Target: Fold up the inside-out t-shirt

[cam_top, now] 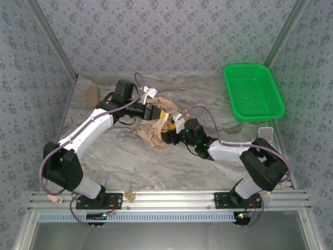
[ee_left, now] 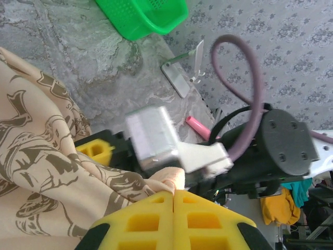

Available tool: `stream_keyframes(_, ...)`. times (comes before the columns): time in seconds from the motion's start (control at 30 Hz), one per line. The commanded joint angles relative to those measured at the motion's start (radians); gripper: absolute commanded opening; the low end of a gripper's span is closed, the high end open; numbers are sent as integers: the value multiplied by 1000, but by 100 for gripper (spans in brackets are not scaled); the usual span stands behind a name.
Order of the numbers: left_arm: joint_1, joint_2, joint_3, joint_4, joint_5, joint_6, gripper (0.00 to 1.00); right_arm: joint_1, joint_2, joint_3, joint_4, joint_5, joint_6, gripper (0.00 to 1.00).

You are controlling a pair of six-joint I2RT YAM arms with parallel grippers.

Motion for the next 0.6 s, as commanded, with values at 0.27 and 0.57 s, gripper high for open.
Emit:
stream_keyframes(0.27,23,-58,-8,72,54,-24,0,23,118,123,-36,297,459,63)
stream_keyframes(0.57,46,-58,-27,116,38,-45,0,130,28,302,-650,580,1061,29)
